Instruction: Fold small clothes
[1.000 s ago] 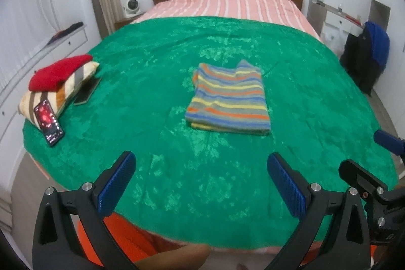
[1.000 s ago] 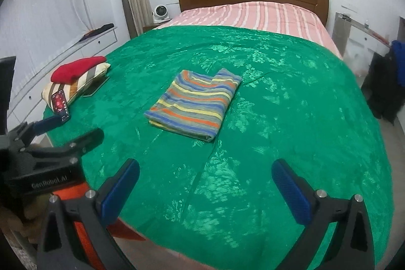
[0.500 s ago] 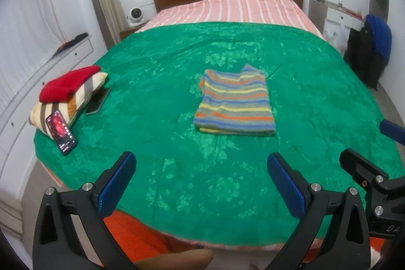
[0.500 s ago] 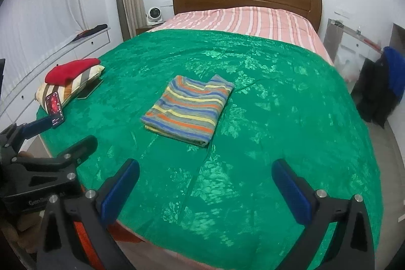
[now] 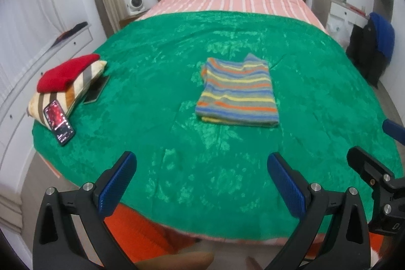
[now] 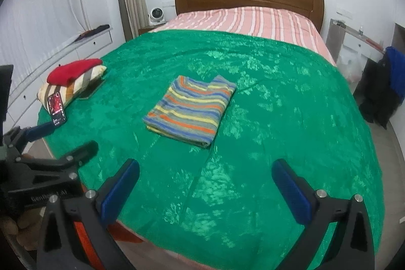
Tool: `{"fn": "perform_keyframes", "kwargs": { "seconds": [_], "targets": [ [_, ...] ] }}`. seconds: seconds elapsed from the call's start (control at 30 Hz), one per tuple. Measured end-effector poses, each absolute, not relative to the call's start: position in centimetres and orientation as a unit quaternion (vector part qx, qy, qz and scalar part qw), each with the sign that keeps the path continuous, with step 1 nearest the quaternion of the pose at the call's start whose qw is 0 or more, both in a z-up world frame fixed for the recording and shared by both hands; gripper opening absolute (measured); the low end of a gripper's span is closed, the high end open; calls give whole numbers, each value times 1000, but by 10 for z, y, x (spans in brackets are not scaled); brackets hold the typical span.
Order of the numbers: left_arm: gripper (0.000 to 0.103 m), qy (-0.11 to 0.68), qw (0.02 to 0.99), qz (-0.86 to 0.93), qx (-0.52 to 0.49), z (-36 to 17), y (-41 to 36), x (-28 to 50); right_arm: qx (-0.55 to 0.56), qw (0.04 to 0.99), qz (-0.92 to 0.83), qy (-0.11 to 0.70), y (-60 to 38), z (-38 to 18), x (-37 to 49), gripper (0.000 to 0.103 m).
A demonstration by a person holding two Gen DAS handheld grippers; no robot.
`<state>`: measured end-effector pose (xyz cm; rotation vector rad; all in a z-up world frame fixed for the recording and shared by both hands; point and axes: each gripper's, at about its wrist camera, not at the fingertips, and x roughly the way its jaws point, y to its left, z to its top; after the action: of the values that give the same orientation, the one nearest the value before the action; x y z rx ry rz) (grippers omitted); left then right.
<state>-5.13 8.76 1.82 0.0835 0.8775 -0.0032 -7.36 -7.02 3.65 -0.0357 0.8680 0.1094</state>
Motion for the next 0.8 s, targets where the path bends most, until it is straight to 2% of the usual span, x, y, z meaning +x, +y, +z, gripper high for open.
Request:
{"fn": "perform_keyframes", "kwargs": {
  "seconds": [0.8],
  "targets": [
    [103, 427, 903, -3, 44, 22, 88, -46, -43, 901, 30, 430, -60, 35, -66, 103]
  ]
}}
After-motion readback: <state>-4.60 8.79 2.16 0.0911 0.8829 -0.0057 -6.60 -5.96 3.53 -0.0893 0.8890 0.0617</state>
